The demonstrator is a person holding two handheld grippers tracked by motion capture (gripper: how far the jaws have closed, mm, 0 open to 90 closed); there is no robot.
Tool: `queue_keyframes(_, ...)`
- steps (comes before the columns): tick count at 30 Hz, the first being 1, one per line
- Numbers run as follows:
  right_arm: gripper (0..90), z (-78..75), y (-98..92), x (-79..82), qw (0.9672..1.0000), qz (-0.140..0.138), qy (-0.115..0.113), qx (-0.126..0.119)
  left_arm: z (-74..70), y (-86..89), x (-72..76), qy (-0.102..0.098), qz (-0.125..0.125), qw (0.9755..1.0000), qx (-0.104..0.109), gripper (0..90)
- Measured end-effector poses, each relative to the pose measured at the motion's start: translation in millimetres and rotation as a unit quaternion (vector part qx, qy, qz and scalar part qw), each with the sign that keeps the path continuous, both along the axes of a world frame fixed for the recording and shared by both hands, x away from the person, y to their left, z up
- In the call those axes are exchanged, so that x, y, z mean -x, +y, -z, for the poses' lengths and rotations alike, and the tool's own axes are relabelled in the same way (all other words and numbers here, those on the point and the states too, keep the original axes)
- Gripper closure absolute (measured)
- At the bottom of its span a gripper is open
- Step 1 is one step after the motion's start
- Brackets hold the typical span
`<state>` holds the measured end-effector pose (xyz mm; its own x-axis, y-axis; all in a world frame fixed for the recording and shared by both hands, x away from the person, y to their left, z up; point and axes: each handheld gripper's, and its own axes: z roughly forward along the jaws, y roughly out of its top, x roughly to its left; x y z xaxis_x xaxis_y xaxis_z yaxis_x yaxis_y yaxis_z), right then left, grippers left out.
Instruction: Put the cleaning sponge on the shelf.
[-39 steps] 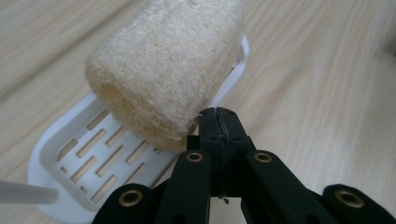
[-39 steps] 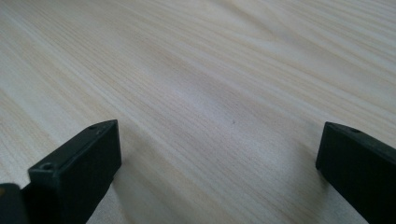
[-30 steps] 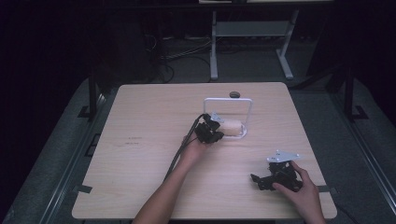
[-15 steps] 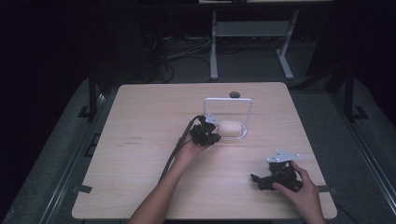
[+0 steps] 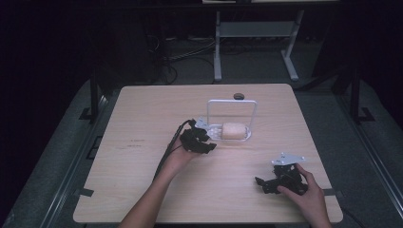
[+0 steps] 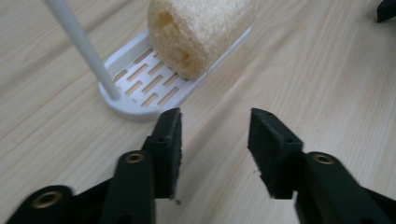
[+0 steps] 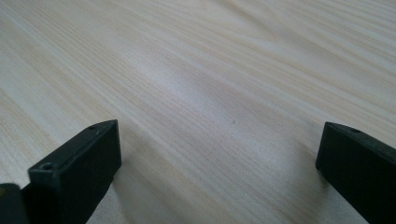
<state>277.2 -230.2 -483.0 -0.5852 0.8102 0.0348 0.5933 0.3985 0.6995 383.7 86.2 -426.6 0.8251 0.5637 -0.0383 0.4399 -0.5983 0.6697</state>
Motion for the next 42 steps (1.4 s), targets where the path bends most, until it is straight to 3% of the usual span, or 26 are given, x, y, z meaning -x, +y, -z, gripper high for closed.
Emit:
queue_keyframes(4, 0.0, 0.0, 0.0, 0.0, 1.0000, 0.000, 0.000, 0.000, -0.1, 7.4, 5.5, 0.000, 0.003, 1.0000, -0.006, 36.4)
queue_keyframes(14, 0.0, 0.0, -0.2, -0.1, 1.0000, -0.001, -0.001, 0.001, -0.9, 36.1, 22.9, -0.019, -0.006, 0.9998, 0.003, 17.6)
queue_keyframes(24, 0.0, 0.0, -0.1, 0.0, 1.0000, -0.001, 0.000, 0.001, 2.3, 69.4, 44.4, -0.029, -0.021, 0.9992, 0.019, 14.5)
queue_keyframes(42, 0.0, 0.0, -0.1, 0.0, 1.0000, -0.001, 0.000, 0.001, 14.6, 132.8, 82.9, -0.048, -0.063, 0.9968, 0.006, 14.5)
